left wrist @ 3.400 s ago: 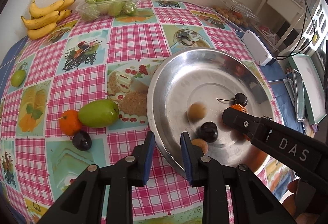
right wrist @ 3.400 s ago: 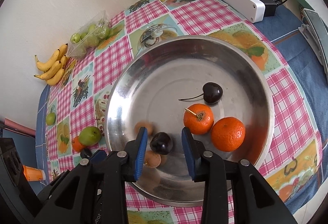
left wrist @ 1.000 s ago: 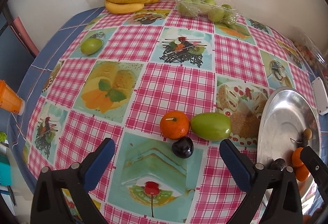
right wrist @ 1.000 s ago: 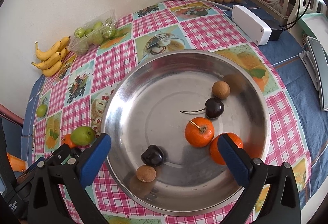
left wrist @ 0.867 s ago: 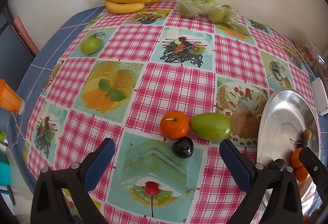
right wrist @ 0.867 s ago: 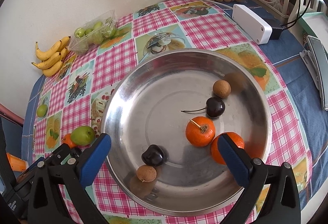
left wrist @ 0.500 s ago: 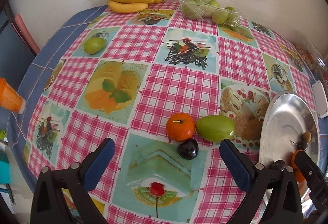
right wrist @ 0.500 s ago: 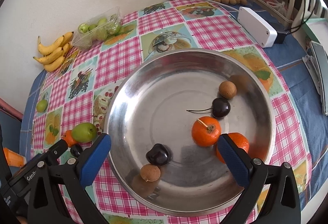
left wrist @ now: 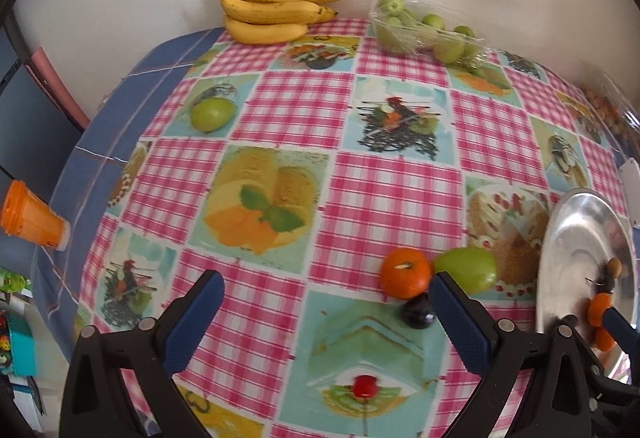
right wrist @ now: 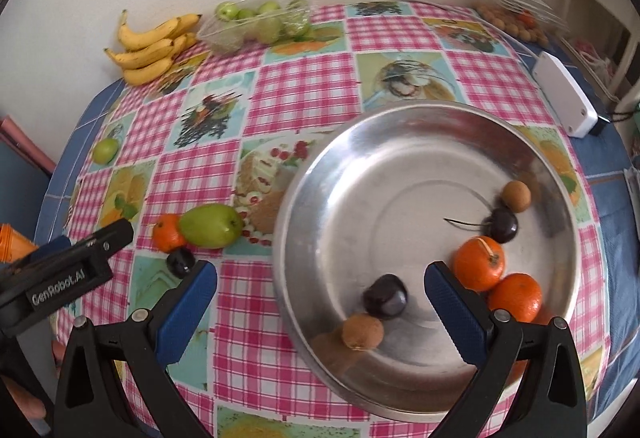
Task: Organize fruits
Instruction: 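Move both open grippers back toward the remaining fruit cluster, then grasp the green mango with the right gripper while the left gripper grasps the tangerine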
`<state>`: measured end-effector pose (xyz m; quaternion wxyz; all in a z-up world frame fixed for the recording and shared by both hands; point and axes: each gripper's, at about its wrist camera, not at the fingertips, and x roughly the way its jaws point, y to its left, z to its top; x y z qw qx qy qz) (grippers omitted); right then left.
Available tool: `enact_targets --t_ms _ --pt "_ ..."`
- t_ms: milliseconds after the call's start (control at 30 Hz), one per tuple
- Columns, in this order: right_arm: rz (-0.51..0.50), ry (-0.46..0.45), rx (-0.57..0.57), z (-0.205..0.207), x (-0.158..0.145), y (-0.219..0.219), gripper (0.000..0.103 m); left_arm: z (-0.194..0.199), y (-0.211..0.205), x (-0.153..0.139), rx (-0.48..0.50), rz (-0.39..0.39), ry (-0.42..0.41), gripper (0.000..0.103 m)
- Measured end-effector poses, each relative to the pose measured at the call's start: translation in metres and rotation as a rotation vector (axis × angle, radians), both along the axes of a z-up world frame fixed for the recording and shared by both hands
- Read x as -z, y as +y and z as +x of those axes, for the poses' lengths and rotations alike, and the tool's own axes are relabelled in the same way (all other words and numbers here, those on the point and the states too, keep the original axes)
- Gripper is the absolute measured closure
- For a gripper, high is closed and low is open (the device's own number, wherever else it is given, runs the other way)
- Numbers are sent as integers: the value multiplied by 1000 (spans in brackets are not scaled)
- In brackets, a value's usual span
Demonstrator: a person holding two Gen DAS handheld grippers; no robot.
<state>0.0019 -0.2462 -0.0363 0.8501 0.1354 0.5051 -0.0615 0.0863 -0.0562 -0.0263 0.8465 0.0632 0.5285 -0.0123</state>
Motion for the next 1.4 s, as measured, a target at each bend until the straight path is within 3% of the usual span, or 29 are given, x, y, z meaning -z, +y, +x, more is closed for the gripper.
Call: enact_targets --t_ms 433,800,967,1233,1400 --pt "64 -39 -152 19 2 52 0 15 56 0 -149 -74 17 0" --pt "110 -27 -136 34 10 63 0 21 65 6 -176 -145 31 0" --pt "108 -42 -126 41 7 67 0 24 61 8 -160 -245 51 0" --pt "95 -9 -111 53 20 71 2 29 51 20 -163 -210 81 0" --pt "84 5 -96 59 25 69 16 32 48 26 -169 -199 91 0"
